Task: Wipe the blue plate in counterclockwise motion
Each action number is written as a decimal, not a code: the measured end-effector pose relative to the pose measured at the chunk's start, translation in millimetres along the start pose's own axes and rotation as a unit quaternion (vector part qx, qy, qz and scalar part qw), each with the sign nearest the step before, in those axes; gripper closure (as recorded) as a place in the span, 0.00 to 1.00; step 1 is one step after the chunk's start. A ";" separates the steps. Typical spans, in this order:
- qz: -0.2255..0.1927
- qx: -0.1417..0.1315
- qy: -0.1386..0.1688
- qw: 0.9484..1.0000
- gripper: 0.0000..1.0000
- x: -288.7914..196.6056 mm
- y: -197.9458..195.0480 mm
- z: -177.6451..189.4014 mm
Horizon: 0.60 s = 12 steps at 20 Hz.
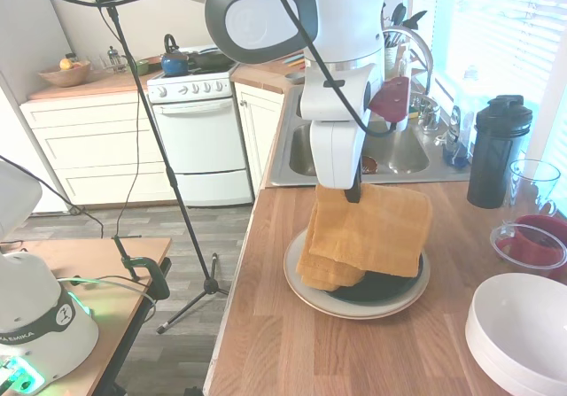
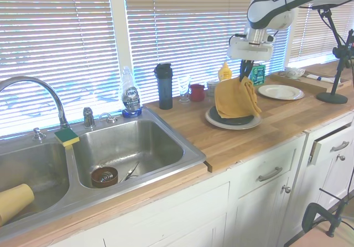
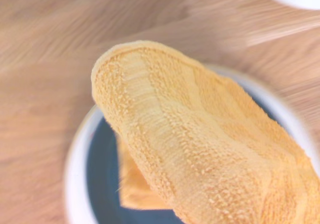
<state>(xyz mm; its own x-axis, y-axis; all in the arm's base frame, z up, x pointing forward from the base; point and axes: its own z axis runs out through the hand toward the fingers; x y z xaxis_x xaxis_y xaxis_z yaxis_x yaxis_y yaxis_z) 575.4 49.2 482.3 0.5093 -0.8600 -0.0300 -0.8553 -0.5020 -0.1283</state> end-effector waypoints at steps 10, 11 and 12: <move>-0.020 -0.052 -0.008 0.998 1.00 -66.7 -14.3 86.2; -0.015 -0.057 -0.011 0.998 1.00 -62.6 -13.6 93.6; -0.010 -0.060 -0.015 0.998 1.00 -57.9 -13.0 99.7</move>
<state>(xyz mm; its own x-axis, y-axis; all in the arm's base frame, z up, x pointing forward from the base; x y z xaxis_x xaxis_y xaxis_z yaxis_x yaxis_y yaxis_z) 566.5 114.6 386.9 0.5274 -0.8476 -0.0582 -0.8493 -0.5279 -0.0088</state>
